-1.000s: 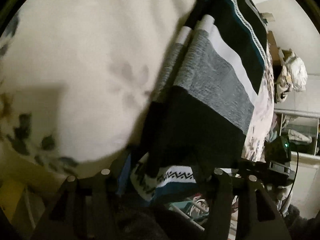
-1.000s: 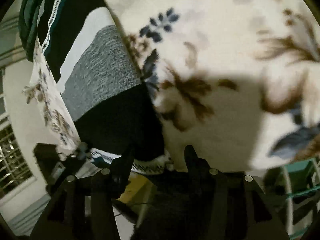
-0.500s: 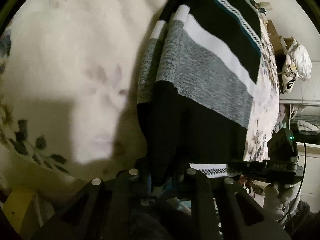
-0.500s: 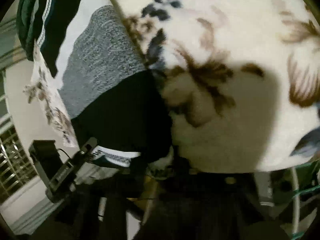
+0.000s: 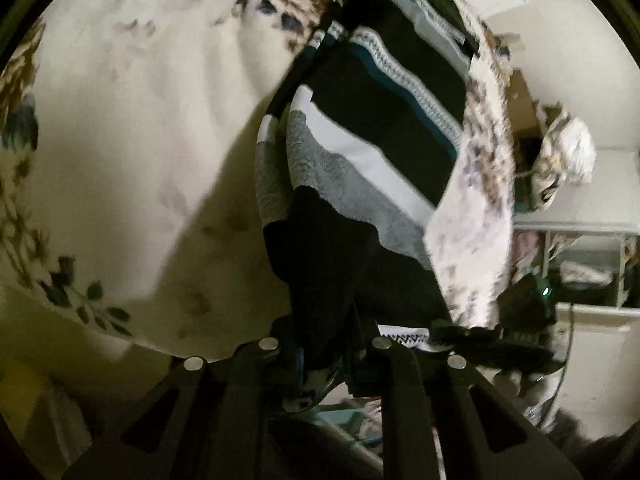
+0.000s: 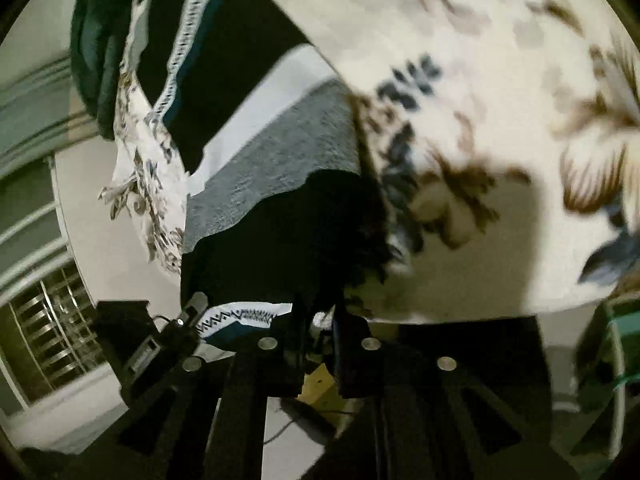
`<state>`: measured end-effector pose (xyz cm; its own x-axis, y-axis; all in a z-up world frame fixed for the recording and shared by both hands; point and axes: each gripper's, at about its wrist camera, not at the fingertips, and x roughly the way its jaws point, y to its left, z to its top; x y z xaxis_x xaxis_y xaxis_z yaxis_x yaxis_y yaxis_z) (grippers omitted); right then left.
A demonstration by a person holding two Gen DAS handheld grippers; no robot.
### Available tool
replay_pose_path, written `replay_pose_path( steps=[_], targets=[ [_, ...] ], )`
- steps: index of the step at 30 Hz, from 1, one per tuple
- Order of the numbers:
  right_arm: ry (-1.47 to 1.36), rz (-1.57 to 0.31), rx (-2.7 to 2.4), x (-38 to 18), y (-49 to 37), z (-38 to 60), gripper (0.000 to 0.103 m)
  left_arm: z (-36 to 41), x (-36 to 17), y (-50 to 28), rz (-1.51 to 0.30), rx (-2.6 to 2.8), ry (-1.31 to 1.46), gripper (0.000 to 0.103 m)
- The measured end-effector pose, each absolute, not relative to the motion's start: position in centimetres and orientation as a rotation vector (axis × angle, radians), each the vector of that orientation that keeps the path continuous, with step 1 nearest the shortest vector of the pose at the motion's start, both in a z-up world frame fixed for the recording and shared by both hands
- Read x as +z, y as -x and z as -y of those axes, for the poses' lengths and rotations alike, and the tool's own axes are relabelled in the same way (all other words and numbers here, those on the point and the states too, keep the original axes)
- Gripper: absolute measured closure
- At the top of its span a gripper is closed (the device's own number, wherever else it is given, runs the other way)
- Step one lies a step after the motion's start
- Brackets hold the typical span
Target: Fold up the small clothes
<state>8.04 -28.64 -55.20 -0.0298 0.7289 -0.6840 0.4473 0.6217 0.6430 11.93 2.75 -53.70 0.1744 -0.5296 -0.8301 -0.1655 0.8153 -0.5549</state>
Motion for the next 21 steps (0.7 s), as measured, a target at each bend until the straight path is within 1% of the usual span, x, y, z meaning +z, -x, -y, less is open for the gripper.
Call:
replay_pose_path(
  steps=[1, 3, 4, 6, 8, 9, 12, 13, 14, 15, 17, 21],
  targets=[
    [-0.953, -1.711, 0.293, -56.3, -8.3, 28.3, 0.090, -2.7, -54.5, -11.9, -1.413, -0.273, 0.602, 0.092],
    [-0.917, -1.785, 0.263, -58.5, -8.2, 28.1, 0.079, -2.9, -56.4, -11.6, -1.459, -0.251, 0.595, 0.092],
    [-0.899, -1.814, 0.257, -59.6, -8.1, 27.7, 0.076, -2.9, -57.1, -11.4, -1.473, -0.242, 0.590, 0.092],
    [-0.901, -1.849, 0.276, -61.1, -7.9, 26.9, 0.058, -3.3, -58.0, -11.2, -1.483, -0.234, 0.600, 0.092],
    [-0.917, -1.856, 0.306, -62.2, -7.7, 26.0, 0.055, -3.8, -58.4, -11.2, -1.482, -0.234, 0.618, 0.092],
    [-0.930, -1.857, 0.321, -62.5, -7.7, 25.6, 0.051, -4.0, -58.5, -11.1, -1.482, -0.234, 0.622, 0.092],
    [-0.943, -1.863, 0.346, -63.0, -7.7, 24.3, 0.050, -3.8, -58.7, -11.3, -1.488, -0.233, 0.617, 0.092],
    [-0.939, -1.858, 0.342, -62.8, -7.6, 24.1, 0.053, -3.9, -58.4, -11.4, -1.488, -0.233, 0.626, 0.092],
    [-0.944, -1.860, 0.322, -62.8, -7.3, 24.0, 0.076, -3.9, -58.1, -11.4, -1.485, -0.238, 0.636, 0.092],
    [-0.981, -1.857, 0.314, -62.8, -7.0, 24.1, 0.087, -4.4, -57.4, -11.3, -1.478, -0.245, 0.636, 0.092],
    [-1.061, -1.818, 0.305, -62.0, -6.3, 24.5, 0.089, -4.2, -56.1, -11.4, -1.460, -0.261, 0.625, 0.092],
    [-1.114, -1.706, 0.346, -57.9, -7.4, 25.1, 0.090, -4.0, -52.5, -12.2, -1.388, -0.294, 0.623, 0.092]
  ],
)
